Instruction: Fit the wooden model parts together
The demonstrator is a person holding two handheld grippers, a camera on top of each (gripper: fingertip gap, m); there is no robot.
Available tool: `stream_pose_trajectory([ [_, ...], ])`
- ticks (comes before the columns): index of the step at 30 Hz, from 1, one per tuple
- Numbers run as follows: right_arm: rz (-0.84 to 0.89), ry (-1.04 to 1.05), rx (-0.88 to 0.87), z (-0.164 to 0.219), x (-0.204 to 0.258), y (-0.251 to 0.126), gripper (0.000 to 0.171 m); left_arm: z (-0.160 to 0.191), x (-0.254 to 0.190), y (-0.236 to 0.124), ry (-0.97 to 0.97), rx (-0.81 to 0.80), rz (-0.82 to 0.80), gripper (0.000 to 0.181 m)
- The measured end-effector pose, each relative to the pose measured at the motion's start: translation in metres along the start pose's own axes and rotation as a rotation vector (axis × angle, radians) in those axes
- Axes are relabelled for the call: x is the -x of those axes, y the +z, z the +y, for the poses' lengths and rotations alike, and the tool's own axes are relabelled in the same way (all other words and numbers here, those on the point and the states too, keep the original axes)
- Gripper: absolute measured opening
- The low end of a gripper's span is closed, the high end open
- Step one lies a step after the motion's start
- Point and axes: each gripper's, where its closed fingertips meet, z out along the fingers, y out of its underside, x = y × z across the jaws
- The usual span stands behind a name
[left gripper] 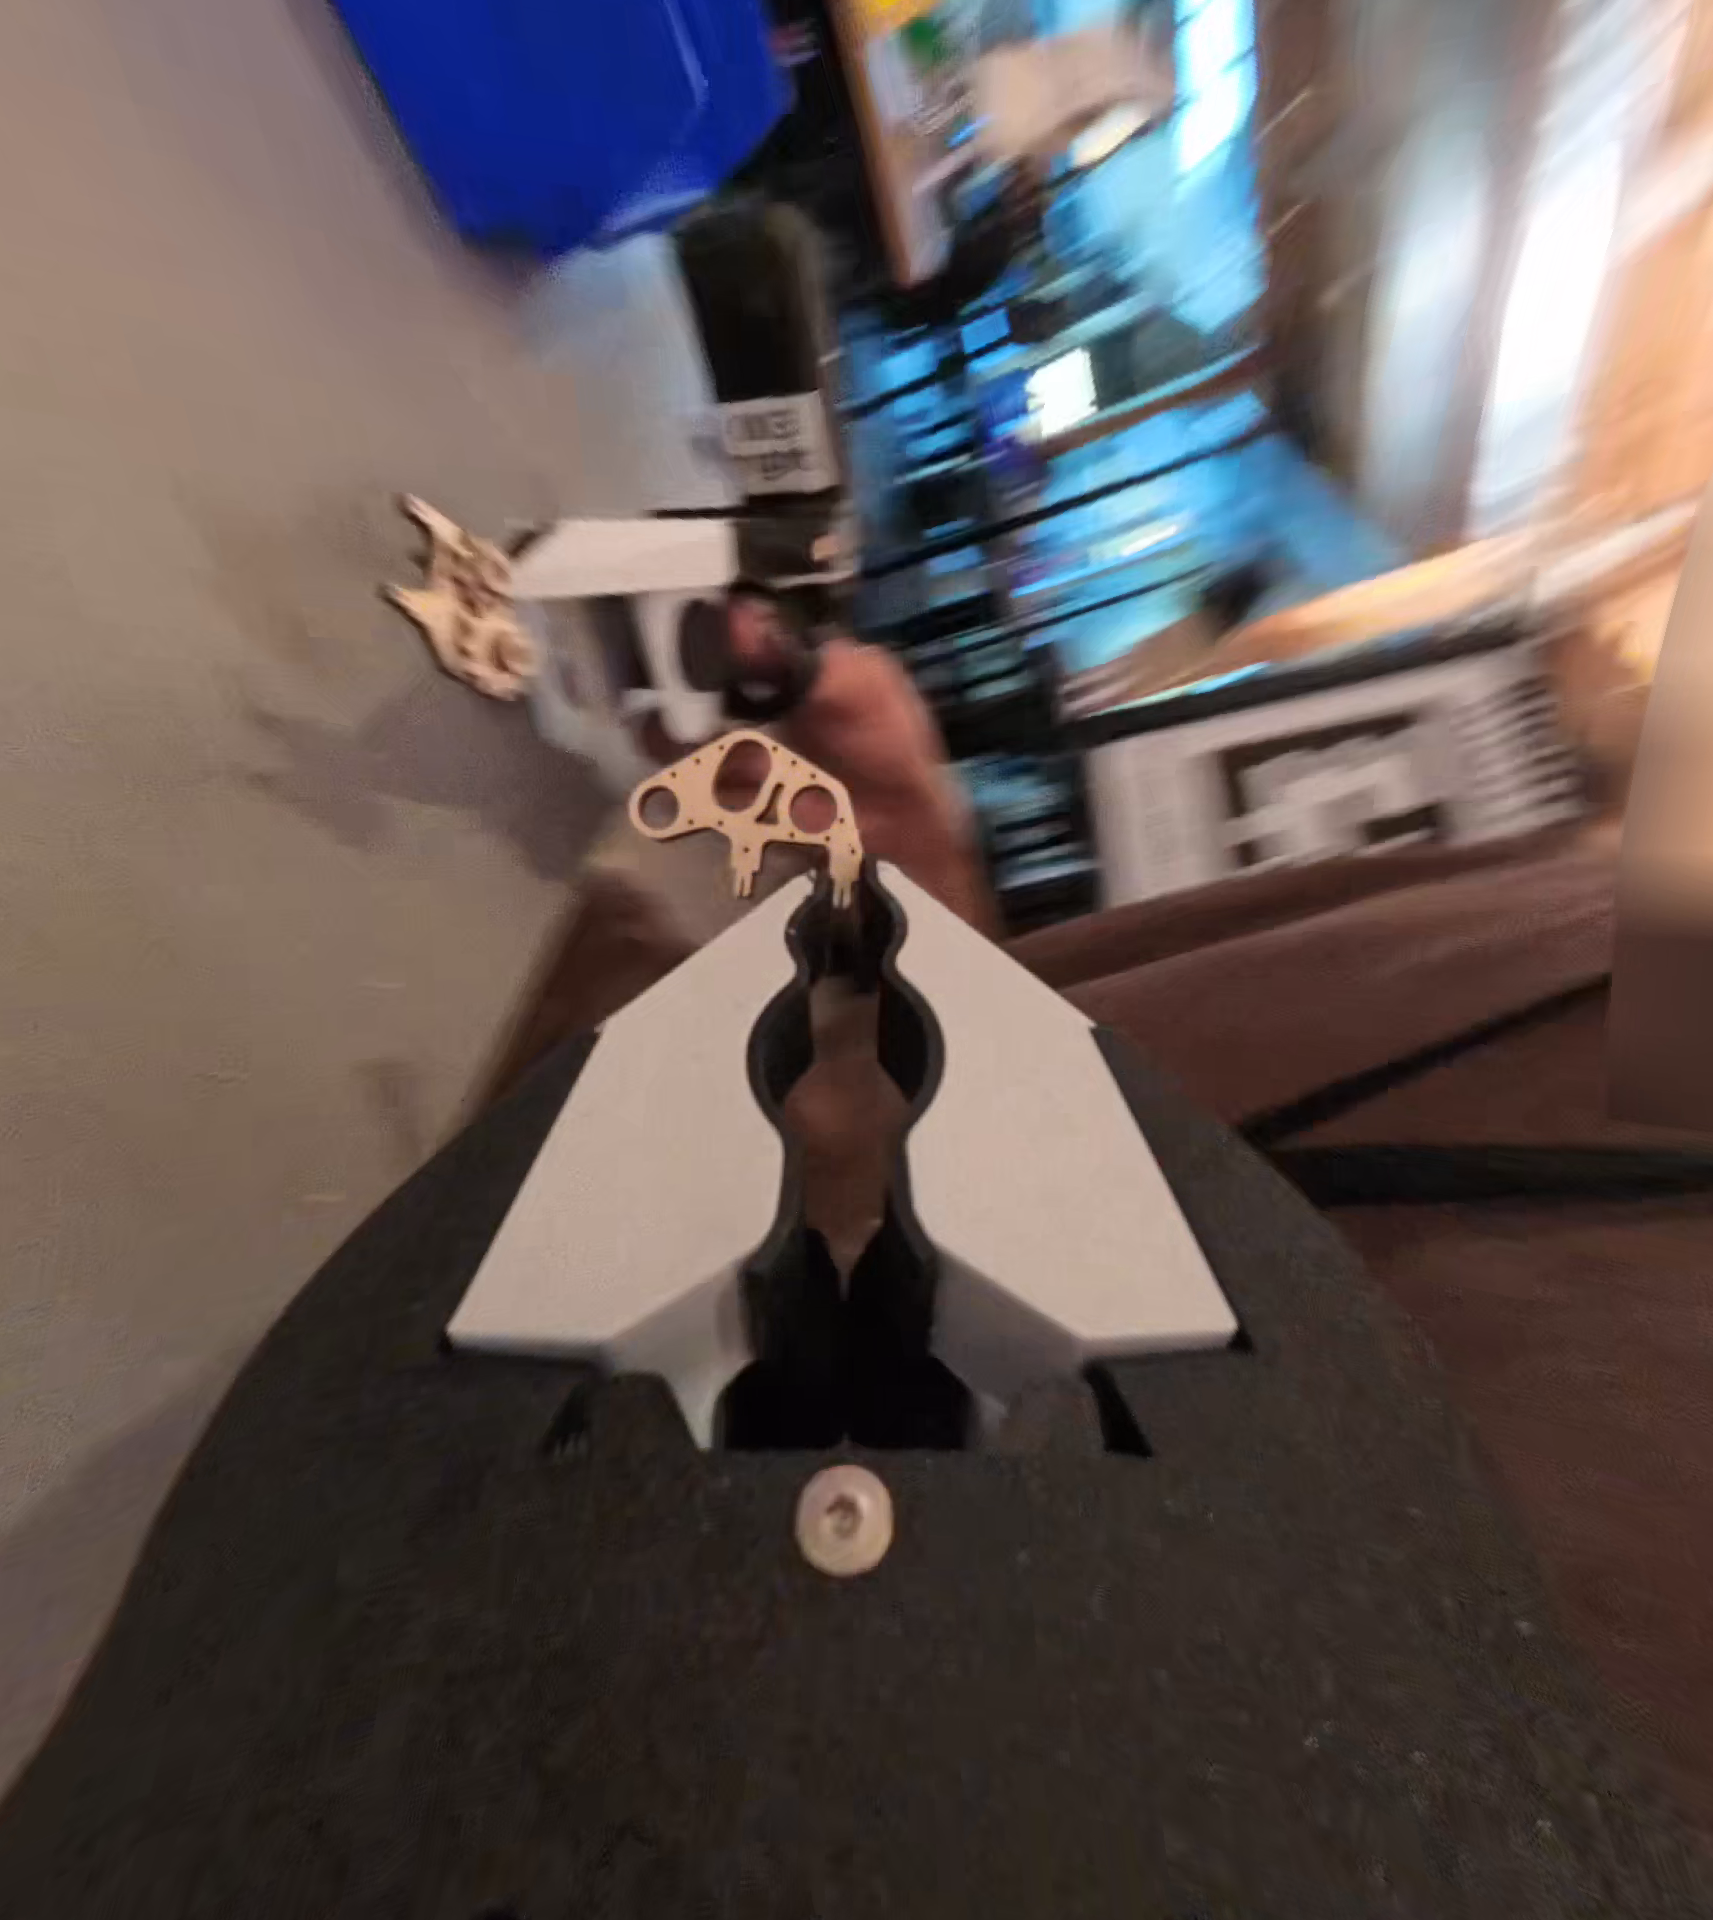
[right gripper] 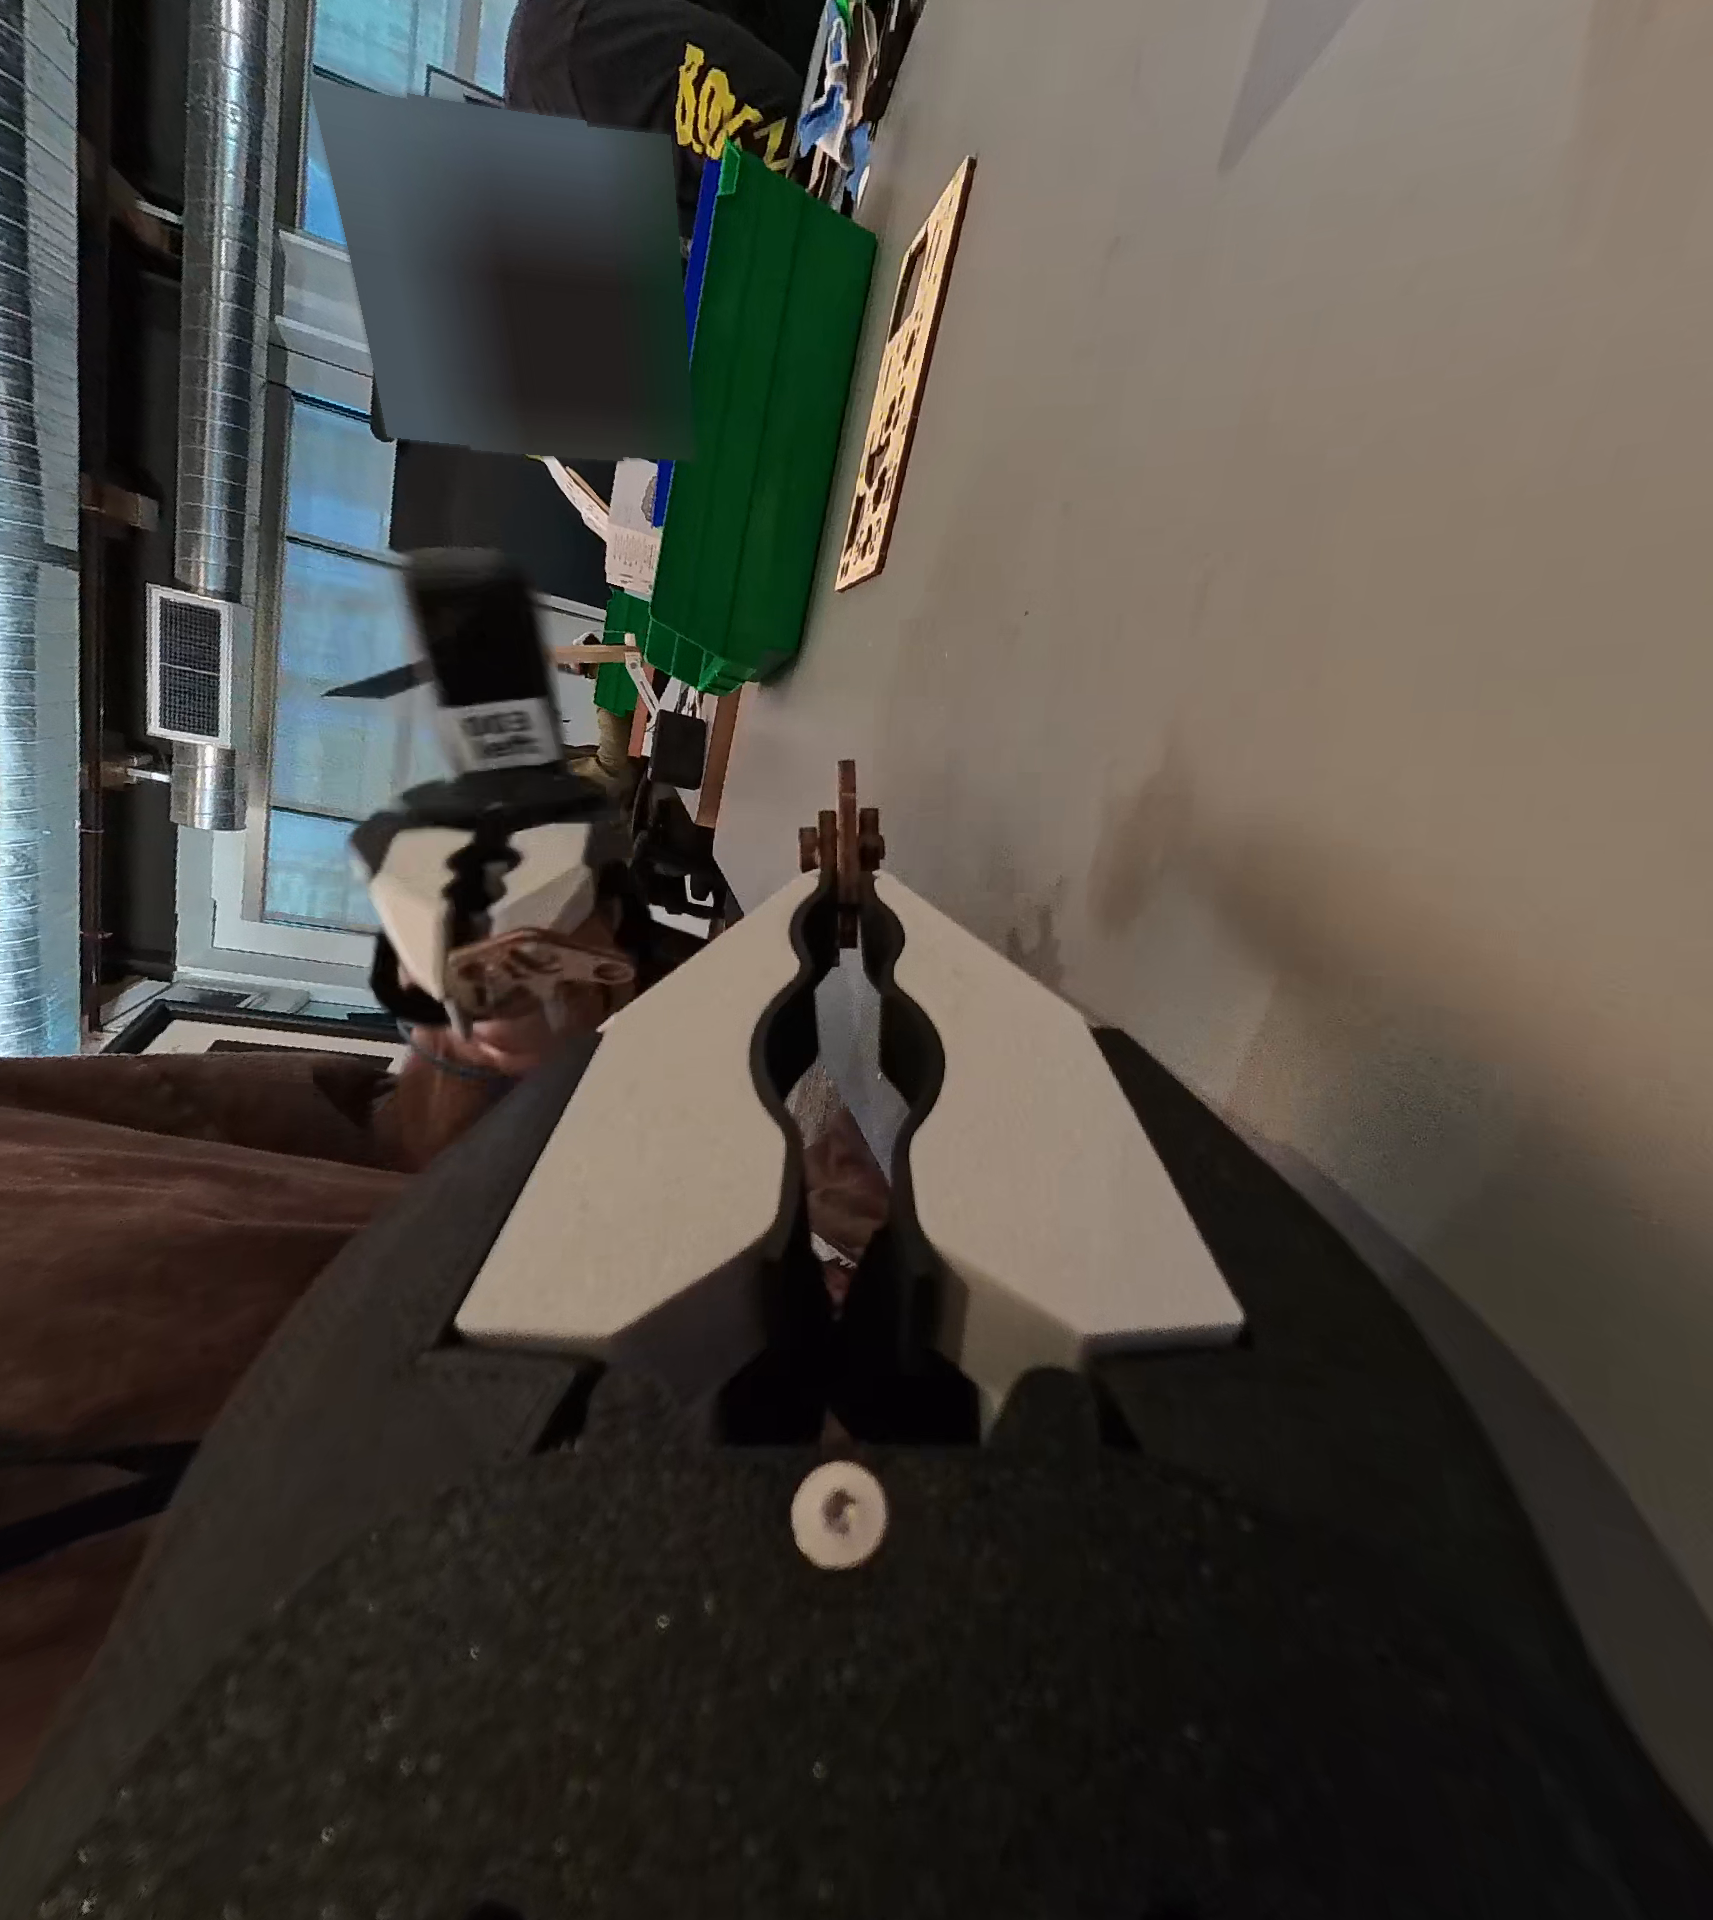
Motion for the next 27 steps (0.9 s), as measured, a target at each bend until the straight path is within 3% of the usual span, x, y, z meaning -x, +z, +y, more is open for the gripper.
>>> stream_pose_trajectory([
  [2,0.0,-0.003,0.001,0.0,0.001,0.0,0.003,-0.002,0.022,-0.011,-0.194,-0.003,-0.001,0.003],
  [5,-0.002,-0.005,0.006,0.001,0.001,0.001,0.003,0.003,0.06,-0.025,-0.294,0.032,-0.11,0.003],
  [11,0.005,-0.009,0.0,0.0,0.001,0.0,0.003,0.002,0.082,-0.04,-0.32,0.078,-0.21,0.003],
  [17,0.008,-0.01,-0.005,-0.001,0.001,-0.002,0.003,-0.012,0.095,-0.055,-0.357,0.056,-0.209,0.003],
  [23,0.006,-0.011,-0.003,-0.001,0.001,-0.002,0.003,-0.032,0.113,-0.079,-0.267,0.04,-0.336,0.002],
  [27,0.001,-0.011,0.003,0.0,0.002,0.0,0.003,-0.043,0.124,-0.082,0.01,0.083,-0.514,0.003],
])
